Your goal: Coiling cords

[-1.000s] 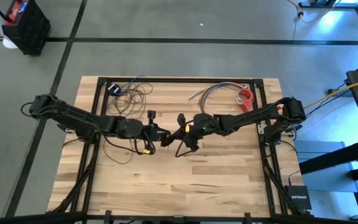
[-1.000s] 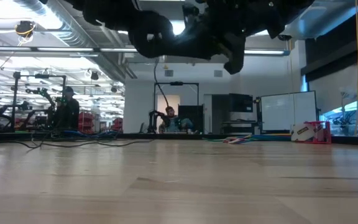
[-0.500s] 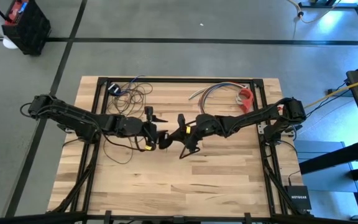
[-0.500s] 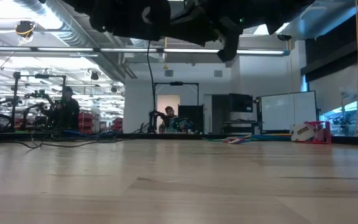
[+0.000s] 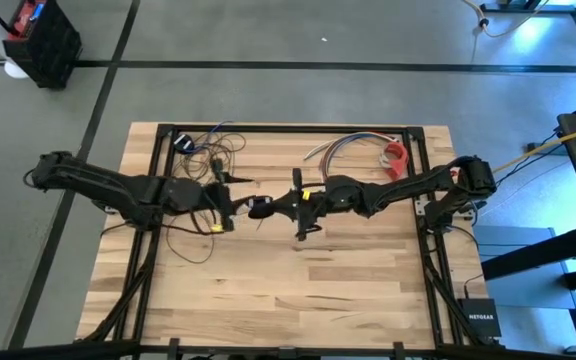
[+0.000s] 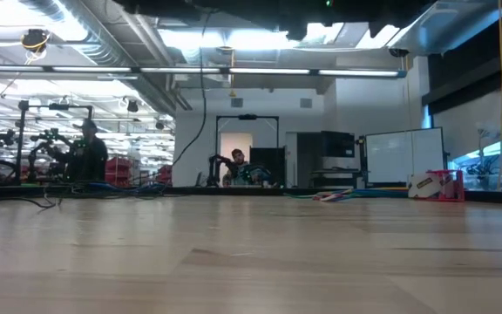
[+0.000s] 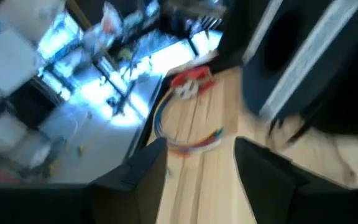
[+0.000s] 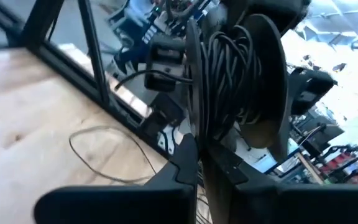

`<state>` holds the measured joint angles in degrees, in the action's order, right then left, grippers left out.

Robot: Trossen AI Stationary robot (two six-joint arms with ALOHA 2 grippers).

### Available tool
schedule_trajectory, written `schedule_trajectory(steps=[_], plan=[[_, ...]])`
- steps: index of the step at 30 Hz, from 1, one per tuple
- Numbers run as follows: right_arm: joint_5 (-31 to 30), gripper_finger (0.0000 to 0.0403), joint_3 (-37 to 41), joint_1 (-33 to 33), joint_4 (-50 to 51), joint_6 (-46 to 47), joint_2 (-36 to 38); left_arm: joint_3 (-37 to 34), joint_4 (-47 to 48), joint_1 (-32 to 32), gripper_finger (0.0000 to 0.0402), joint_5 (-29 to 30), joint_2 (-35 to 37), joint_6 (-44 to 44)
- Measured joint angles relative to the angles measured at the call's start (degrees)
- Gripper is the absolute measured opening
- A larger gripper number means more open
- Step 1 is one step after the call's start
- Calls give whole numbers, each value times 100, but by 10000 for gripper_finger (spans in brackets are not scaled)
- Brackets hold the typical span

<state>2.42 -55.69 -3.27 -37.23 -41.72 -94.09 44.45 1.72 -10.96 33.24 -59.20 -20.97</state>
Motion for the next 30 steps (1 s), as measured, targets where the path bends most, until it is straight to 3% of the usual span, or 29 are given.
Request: schedule_trajectory(steps=[6, 12, 27, 30], plan=[[-46, 17, 9, -4, 22, 707, 71, 0, 877, -12, 182, 24, 537, 868], [-75, 17, -45, -4, -27, 1286, 115, -9, 1530, -114, 182, 6, 575, 1497], [-49, 17, -61, -7, 69, 2042, 114, -1, 1020, -353, 182, -269, 521, 1330], [-40, 17, -61, -7, 57, 2048, 112, 0, 898, -370, 182, -615, 471, 1352]])
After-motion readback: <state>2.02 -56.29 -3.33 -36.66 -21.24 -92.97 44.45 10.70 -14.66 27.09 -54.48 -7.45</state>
